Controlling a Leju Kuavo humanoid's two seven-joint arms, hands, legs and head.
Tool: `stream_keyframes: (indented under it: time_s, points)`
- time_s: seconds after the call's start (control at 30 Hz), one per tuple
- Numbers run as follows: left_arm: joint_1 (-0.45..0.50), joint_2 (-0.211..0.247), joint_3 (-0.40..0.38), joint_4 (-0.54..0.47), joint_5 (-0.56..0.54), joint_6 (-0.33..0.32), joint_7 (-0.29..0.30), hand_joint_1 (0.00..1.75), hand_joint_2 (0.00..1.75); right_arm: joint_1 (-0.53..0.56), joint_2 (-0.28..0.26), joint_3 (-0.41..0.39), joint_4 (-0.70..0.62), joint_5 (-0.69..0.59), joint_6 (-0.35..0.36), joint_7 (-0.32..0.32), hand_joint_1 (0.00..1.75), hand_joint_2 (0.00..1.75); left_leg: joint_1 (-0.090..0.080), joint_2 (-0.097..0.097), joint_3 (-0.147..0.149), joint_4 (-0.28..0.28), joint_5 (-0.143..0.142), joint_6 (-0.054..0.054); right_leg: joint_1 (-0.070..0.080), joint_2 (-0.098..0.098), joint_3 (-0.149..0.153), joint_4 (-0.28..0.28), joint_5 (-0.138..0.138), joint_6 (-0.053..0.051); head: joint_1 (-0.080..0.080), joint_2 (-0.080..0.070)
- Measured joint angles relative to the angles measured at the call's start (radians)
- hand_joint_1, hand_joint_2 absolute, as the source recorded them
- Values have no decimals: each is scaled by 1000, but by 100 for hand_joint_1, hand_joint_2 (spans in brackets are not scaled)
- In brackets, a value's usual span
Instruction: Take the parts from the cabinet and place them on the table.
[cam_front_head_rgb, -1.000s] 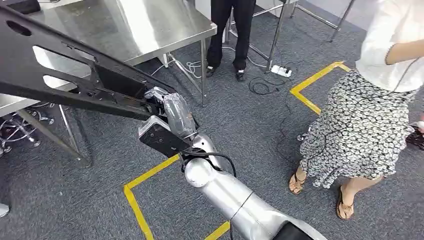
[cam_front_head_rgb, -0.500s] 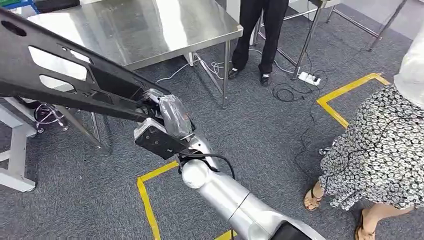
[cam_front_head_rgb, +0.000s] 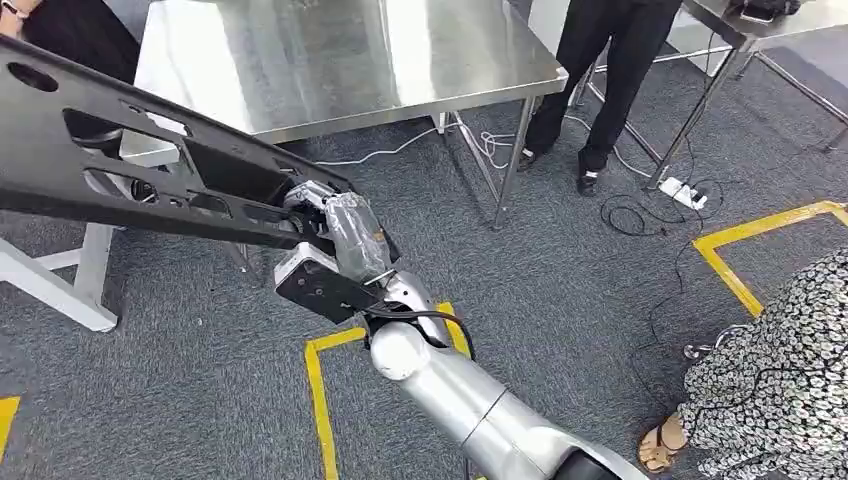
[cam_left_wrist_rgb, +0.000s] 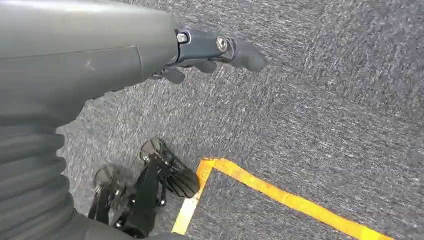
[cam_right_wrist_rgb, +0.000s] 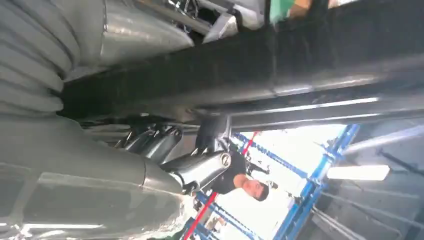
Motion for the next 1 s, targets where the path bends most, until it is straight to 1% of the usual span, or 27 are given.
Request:
stream_keyframes:
  time_s: [0.03, 0.07, 0.1, 0.13, 0.17, 0.2, 0.27, 0.3, 0.33, 0.37, 0.43, 0.47, 0.5, 0.53, 0.57, 0.63, 0.67, 0.7, 0.73, 0.77, 0.8, 0.83, 0.87, 0.9, 0.93, 0.97, 1.0]
  points:
    - [1, -1, 0, 0, 0, -1, 0, 0, 175, 4, -1, -1, 0, 0, 0, 0, 175, 175, 1, -8, 3, 1, -3, -4, -5, 0, 8, -37, 27, 12, 0, 0]
    - [2, -3, 0, 0, 0, -1, 0, 0, 175, 5, 0, -2, 0, 1, 0, 0, 175, 175, 2, -15, 5, 4, -6, -9, -9, 0, 36, -114, 68, 25, 0, 0]
    - [3, -4, 0, 0, 0, -2, 0, 0, 175, 4, 0, -5, 0, 3, 0, -1, 175, 175, 4, -20, 6, 10, -12, -17, -15, 0, 81, -220, 117, 37, 0, 0]
    - [3, -5, 0, 0, 0, -2, 0, 0, 175, 3, 1, -7, -1, 3, 0, -2, 175, 175, 5, -24, 4, 19, -20, -25, -20, 4, 121, -312, 153, 43, 1, 0]
    - [3, -4, 1, 0, 0, -2, 0, 0, 175, 4, 2, -7, -1, 3, 0, -2, 175, 175, -4, -29, -2, 32, -30, -35, -18, 9, 132, -319, 157, 34, 1, 0]
    - [3, -4, 1, -1, 0, -1, 0, 0, 175, 6, 2, -8, -1, 3, 0, -3, 175, 175, -1, -28, -4, 33, -33, -40, -18, 7, 127, -319, 158, 23, 1, 0]
    - [6, -4, 3, 0, 1, -1, 0, 0, 175, 9, 7, -10, -2, 3, 0, -3, 175, 175, 6, -29, -4, 32, -32, -46, -11, 7, 127, -318, 158, 12, 2, 0]
    - [7, -4, 6, -1, 1, -1, 0, 0, 175, 8, 9, -11, -2, 3, 0, -3, 175, 175, 10, -29, -4, 36, -37, -51, -20, 7, 130, -321, 161, 3, 0, 0]
    - [7, -3, 8, -1, 1, 0, -1, 0, 175, 9, 13, -13, -3, 3, 0, -3, 175, 175, 13, -16, -6, 50, -48, -56, -23, 8, 135, -322, 160, 0, 2, 0]
    - [7, -4, 9, -1, 1, 0, -1, 0, 175, 7, 13, -13, -5, 4, 0, -3, 175, 175, 13, 2, -26, 96, -77, -61, -22, 6, 139, -322, 156, -11, -5, 0]
    - [6, -4, 10, -1, 1, 0, -1, 0, 175, 9, 13, -13, -6, 4, 0, -5, 175, 175, 15, 17, -103, 255, -151, -68, -14, 2, 143, -322, 152, -17, -5, 0]
    - [6, -4, 10, -2, 1, 1, -1, 0, 175, 11, 13, -13, -6, 5, 0, -4, 175, 175, 16, 19, -145, 333, -178, -70, -11, 1, 143, -322, 151, -19, -6, 0]
    - [7, -4, 11, -1, 2, 2, -1, 0, 175, 15, 13, -13, -6, 5, 1, -4, 175, 175, 16, 20, -169, 370, -178, -69, -7, 1, 145, -322, 149, -21, -6, 0]
    - [8, -4, 11, -1, 2, 2, -1, 0, 175, 17, 13, -13, -6, 6, 2, -4, 175, 175, 16, 20, -164, 349, -154, -65, -4, 1, 147, -322, 148, -22, -5, 0]
    - [8, -4, 12, -2, 2, 2, -1, 0, 175, 16, 13, -13, -6, 7, 2, -4, 175, 175, 15, 20, -136, 287, -113, -59, -1, 1, 151, -322, 147, -24, -6, 0]
    - [6, -4, 12, -2, 2, 2, -1, 0, 175, 14, 14, -13, -9, 9, 2, -2, 175, 175, 8, 22, -42, 96, -19, -36, 5, 2, 160, -322, 142, -24, -6, 0]
    - [5, 0, 13, -3, 2, 2, -1, 0, 175, 13, 13, -13, -11, 10, 2, 1, 175, 175, 3, 33, -22, 60, -33, -25, 3, 1, 161, -325, 142, -23, -2, 0]
    - [4, -3, 13, -3, 2, 2, -2, 0, 175, 12, 13, -14, -11, 16, 2, 7, 175, 175, -7, 34, -23, 53, -30, -20, 11, 0, 158, -325, 141, -20, 0, 0]
    - [3, -2, 14, -4, 2, 2, -2, 0, 175, 12, 13, -14, -11, 28, -1, 11, 175, 175, -9, 32, -23, 54, -31, -15, 6, -1, 157, -326, 140, -16, -9, 0]
    - [4, -2, 15, -4, 2, 2, -2, 0, 175, 12, 13, -15, -11, 49, -7, 17, 175, 175, -11, 31, -24, 53, -32, -13, 5, -2, 159, -329, 140, -11, -7, 0]
    - [4, -1, 16, -4, 2, 2, -2, 0, 175, 10, 14, -16, -11, 75, -13, 24, 175, 175, -11, 30, -20, 46, -28, -6, 8, -2, 162, -335, 143, -7, -9, 0]
    - [5, -2, 16, -4, 1, 1, -2, 0, 175, 10, 13, -18, -13, 99, -19, 29, 175, 175, 5, 31, 0, 14, -14, 0, 16, -3, 151, -327, 136, -4, -7, 0]
    - [4, -4, 16, -4, 0, 0, -3, 0, 175, 7, 12, -22, -13, 114, -22, 31, 175, 175, 1, 29, 7, 4, -11, 6, 16, 0, 138, -293, 117, -8, -2, 0]
    - [2, -4, 17, -4, 0, -1, -3, 0, 175, 2, 10, -24, -13, 118, -24, 32, 175, 175, 1, 29, 8, 5, -9, 7, 13, 2, 110, -233, 91, -12, -2, 0]
    - [1, -4, 17, -4, 0, -3, -2, 0, 175, 3, 8, -25, -13, 122, -27, 33, 175, 175, 0, 26, 7, 5, -9, 8, 9, 3, 62, -138, 54, -14, -2, 0]
    - [1, -6, 17, -4, 0, -5, -2, 0, 175, 6, 5, -26, -12, 124, -27, 35, 175, 175, -1, 24, 7, 5, -10, 7, 5, 3, 19, -59, 26, -13, -3, 0]
    - [1, -5, 17, -4, 0, -6, -2, 0, 175, 10, 2, -28, -11, 124, -27, 36, 175, 175, -1, 21, 6, 5, -11, 6, 2, 2, -12, -6, 15, -7, -2, 0]
